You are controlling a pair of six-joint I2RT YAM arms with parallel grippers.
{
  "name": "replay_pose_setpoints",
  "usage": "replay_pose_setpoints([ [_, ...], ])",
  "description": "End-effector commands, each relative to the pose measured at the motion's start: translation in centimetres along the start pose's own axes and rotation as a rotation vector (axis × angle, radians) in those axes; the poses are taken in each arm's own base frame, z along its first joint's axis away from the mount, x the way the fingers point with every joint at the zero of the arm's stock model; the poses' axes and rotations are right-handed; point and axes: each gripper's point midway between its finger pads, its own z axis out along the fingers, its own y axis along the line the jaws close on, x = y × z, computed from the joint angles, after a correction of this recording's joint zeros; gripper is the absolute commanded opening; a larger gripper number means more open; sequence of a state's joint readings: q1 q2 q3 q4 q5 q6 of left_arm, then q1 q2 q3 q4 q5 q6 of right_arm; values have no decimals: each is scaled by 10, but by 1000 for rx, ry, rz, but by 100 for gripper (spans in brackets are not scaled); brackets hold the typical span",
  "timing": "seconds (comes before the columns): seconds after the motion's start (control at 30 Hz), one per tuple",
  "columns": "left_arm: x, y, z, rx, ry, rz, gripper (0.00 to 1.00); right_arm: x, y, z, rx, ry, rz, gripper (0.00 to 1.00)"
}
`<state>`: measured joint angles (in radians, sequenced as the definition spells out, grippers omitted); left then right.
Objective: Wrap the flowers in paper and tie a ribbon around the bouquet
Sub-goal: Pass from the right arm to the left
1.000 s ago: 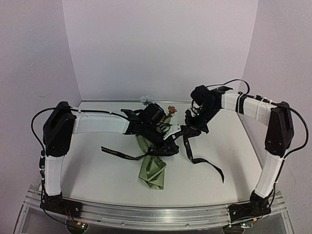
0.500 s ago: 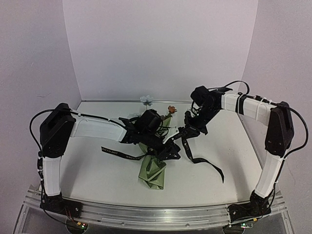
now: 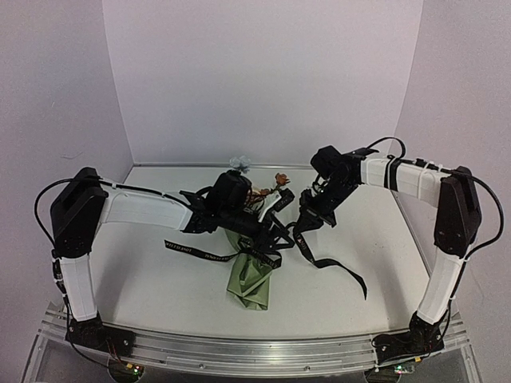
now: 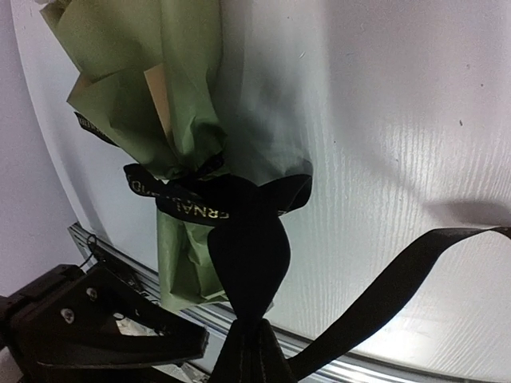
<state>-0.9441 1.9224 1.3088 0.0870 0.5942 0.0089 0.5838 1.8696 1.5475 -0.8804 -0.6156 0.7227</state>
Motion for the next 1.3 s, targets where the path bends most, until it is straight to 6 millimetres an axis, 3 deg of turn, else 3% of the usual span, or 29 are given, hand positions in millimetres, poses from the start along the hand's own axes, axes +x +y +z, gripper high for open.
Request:
replay_pose_setpoints([
  [0.0,-36,-18,-37,99,-122,-64,55,-5,24,-5,-129,-29,171,0],
  [0.13,-28,-18,-46,102,-131,-129,58,-10,31,0,-182,-59,257,0],
  [0.33,-16,-11,-44,77,-131,-195,60,-14,50,7,-249,-109,302,0],
  [0.5,-15,-2,-50,53,-158,-235,59,-6,69,12,-276,-101,233,0],
  [0.7,-15,-2,-70,86,-193,-231,56,0,71,10,-271,-111,175,0],
  [1.1,-7,-5,-59,155,-151,-264,57,11,85,19,-271,-87,193,0],
  [1.27,2,3,-50,133,-120,-289,57,12,90,23,-290,-91,213,0],
])
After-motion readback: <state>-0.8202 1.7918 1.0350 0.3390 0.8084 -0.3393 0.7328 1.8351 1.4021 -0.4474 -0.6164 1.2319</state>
